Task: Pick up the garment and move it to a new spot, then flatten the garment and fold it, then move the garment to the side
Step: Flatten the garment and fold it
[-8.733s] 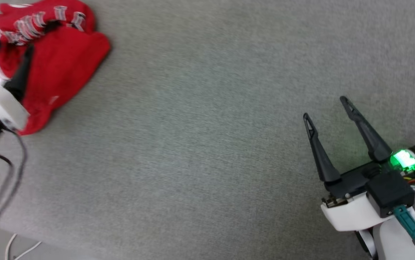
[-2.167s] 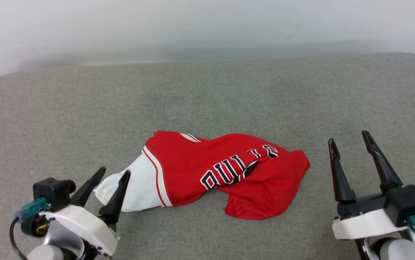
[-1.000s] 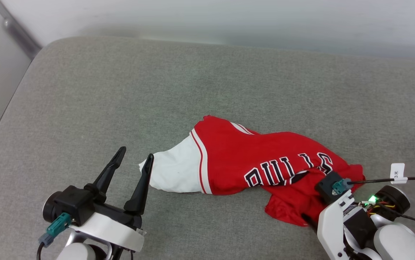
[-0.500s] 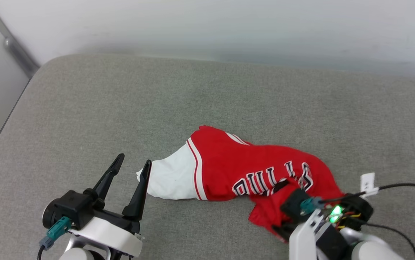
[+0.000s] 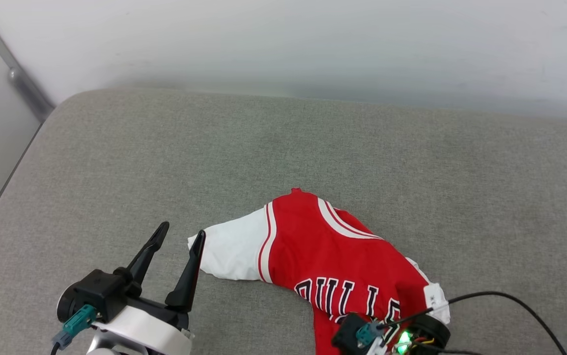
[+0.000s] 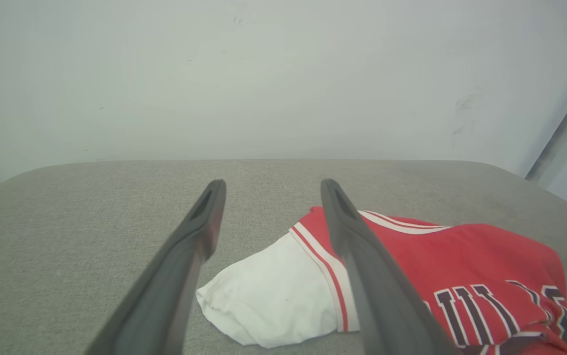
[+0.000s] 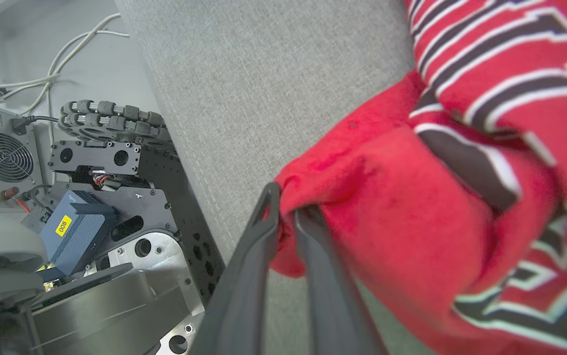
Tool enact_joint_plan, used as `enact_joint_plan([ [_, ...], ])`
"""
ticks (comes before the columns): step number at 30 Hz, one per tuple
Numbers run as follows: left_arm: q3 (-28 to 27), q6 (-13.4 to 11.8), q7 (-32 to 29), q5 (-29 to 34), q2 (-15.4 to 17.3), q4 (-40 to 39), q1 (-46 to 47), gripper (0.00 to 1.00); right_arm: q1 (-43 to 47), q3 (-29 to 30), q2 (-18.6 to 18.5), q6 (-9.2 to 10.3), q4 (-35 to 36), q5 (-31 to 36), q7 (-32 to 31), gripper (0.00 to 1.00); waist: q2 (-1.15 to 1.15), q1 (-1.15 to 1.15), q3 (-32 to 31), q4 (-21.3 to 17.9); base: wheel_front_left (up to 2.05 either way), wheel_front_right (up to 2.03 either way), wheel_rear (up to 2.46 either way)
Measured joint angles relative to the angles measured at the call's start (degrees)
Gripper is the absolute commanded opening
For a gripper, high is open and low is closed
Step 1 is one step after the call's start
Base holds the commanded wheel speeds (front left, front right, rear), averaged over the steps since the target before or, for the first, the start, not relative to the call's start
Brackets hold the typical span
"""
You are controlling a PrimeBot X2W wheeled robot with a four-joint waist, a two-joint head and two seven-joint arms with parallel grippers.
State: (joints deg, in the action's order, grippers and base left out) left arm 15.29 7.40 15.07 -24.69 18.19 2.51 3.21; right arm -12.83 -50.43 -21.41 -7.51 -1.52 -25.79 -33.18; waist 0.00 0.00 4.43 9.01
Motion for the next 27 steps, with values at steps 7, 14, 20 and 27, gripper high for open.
enact_joint_plan([
  [7,-0.71,0.00,0.00,-0.19,0.34,0.09,-1.20,1.00,-1.84,6.58,-1.30,0.00,1.32,-2.96,0.46,1.00,0.00,0.00,-0.87,-0.90,0.00,0.00,0.00],
  [14,-1.03,0.00,0.00,-0.15,-0.07,-0.44,-1.61,1.00,-0.46,21.70,-7.06,0.01,10.23,-5.46,-10.23,1.00,0.00,0.00,-0.38,-1.93,0.00,0.00,0.00],
  [20,-0.64,0.00,0.00,-0.10,-0.38,-0.92,-0.76,1.00,1.27,31.88,-8.66,0.01,10.66,-1.81,-16.80,1.00,0.00,0.00,1.65,-1.95,0.00,0.00,0.00],
  [27,0.77,0.00,0.00,-0.13,-0.40,-0.99,1.74,1.00,2.05,34.31,-5.37,0.01,6.14,0.33,-17.73,1.00,0.00,0.00,4.92,-0.37,0.00,0.00,0.00],
])
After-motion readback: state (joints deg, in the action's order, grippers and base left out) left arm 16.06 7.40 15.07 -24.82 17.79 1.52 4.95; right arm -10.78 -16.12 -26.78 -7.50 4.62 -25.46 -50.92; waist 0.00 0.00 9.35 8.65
